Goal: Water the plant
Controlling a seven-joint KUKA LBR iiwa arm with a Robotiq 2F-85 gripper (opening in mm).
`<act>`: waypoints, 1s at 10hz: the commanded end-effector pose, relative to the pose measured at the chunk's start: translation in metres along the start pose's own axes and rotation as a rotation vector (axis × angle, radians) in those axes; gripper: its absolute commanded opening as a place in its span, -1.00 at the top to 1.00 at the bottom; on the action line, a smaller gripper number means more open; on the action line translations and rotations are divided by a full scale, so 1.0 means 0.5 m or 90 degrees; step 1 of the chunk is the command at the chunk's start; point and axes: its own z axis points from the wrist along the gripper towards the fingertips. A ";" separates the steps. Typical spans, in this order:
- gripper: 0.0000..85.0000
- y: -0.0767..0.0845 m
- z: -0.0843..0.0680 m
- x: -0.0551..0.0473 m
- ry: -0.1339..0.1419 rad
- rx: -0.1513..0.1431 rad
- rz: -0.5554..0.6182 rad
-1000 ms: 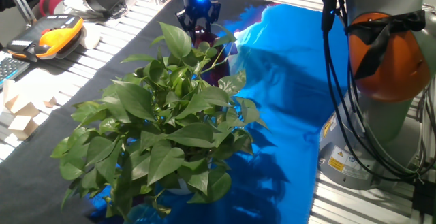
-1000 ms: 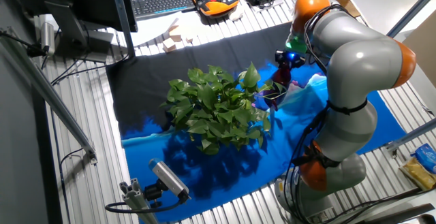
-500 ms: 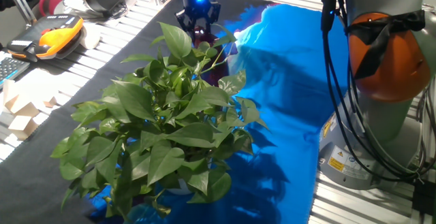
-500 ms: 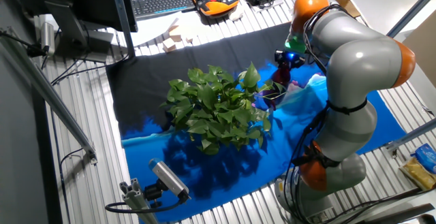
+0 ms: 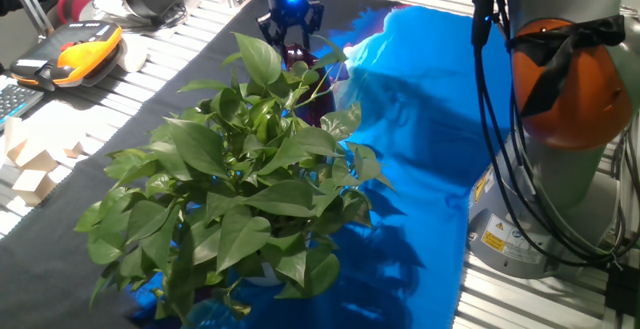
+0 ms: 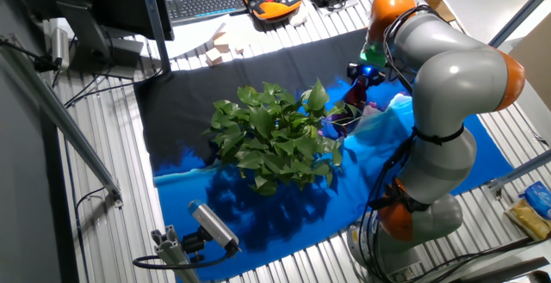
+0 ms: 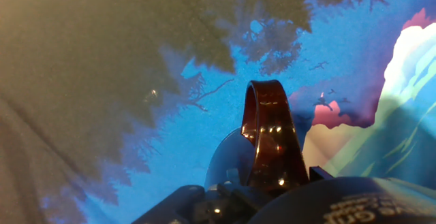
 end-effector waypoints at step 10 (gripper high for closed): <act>1.00 -0.002 -0.237 0.012 -0.015 -0.048 -0.182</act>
